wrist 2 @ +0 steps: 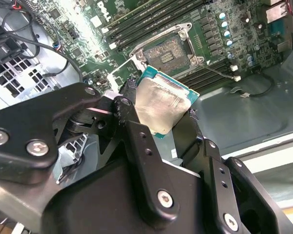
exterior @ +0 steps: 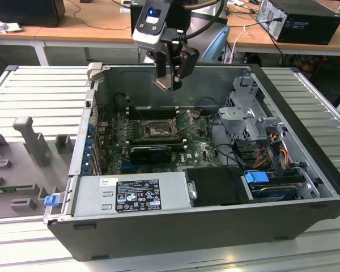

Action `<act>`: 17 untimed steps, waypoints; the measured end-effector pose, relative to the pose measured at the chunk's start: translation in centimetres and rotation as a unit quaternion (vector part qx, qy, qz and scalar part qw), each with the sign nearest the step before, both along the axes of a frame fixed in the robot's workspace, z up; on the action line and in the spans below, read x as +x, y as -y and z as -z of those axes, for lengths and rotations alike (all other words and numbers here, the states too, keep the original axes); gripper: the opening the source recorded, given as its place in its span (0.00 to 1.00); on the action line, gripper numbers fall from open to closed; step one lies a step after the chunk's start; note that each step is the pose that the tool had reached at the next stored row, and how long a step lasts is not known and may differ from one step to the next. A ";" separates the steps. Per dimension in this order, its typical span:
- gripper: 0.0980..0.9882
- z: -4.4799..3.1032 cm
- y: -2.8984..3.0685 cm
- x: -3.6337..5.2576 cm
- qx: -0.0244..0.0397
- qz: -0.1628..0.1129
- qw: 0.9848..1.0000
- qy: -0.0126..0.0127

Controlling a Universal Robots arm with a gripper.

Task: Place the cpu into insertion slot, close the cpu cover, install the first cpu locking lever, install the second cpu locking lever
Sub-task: 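Place the cpu into insertion slot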

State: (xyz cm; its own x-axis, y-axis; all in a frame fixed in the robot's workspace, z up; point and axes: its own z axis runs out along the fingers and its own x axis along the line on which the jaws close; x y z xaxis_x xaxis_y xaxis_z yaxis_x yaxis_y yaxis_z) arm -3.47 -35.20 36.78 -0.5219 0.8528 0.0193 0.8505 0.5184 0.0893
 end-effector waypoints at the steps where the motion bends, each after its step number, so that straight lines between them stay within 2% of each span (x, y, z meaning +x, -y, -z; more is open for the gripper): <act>1: 0.50 0.00 0.00 0.00 0.000 0.005 1.000 0.000; 17: 0.50 0.00 0.00 0.00 0.000 0.045 0.999 0.000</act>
